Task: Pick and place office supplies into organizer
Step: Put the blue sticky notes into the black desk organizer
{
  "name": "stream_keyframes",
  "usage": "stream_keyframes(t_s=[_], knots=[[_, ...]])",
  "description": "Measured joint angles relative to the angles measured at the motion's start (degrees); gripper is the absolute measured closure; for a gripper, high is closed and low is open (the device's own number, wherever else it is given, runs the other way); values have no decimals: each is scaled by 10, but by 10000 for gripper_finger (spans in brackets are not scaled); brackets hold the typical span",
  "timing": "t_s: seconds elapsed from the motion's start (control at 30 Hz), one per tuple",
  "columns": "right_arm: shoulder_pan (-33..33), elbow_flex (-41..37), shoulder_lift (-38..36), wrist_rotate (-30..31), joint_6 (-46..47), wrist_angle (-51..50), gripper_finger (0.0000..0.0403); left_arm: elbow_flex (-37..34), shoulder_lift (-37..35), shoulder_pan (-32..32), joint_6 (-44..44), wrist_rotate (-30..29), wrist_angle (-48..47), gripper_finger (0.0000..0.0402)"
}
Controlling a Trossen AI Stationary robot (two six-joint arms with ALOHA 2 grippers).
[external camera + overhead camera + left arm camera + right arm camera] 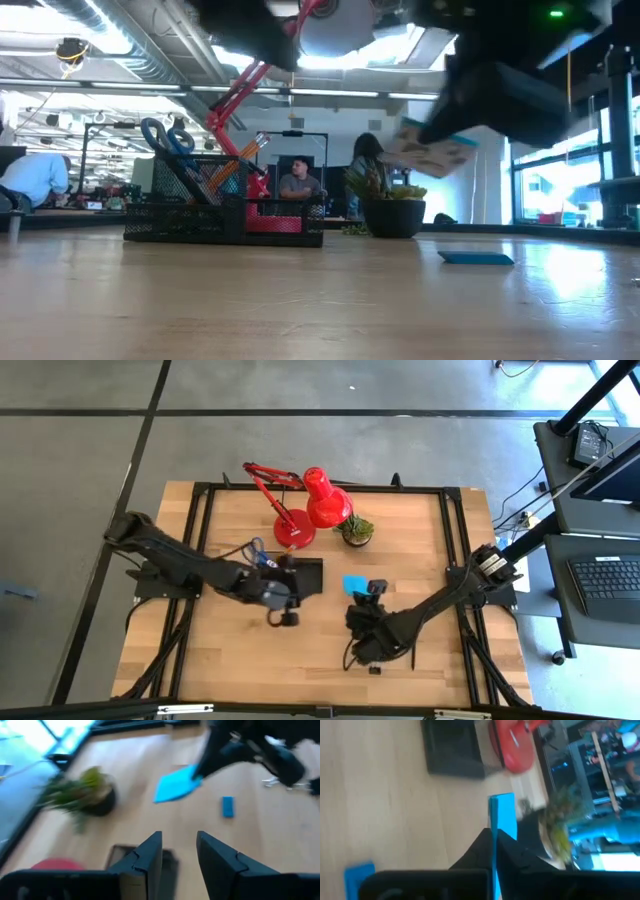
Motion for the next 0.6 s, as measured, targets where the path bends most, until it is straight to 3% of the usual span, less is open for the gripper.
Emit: stream_keyframes(t_s=[0.17, 0.33, 0.6], knots=[[-42, 1, 0, -8, -137, 148, 394, -78, -76, -40, -49, -83, -2, 286], [-90, 31, 0, -78, -259, 259, 394, -138, -131, -69, -88, -117, -1, 286], [-143, 72, -1, -152, -293, 278, 393, -189, -160, -79, -126, -122, -11, 286]])
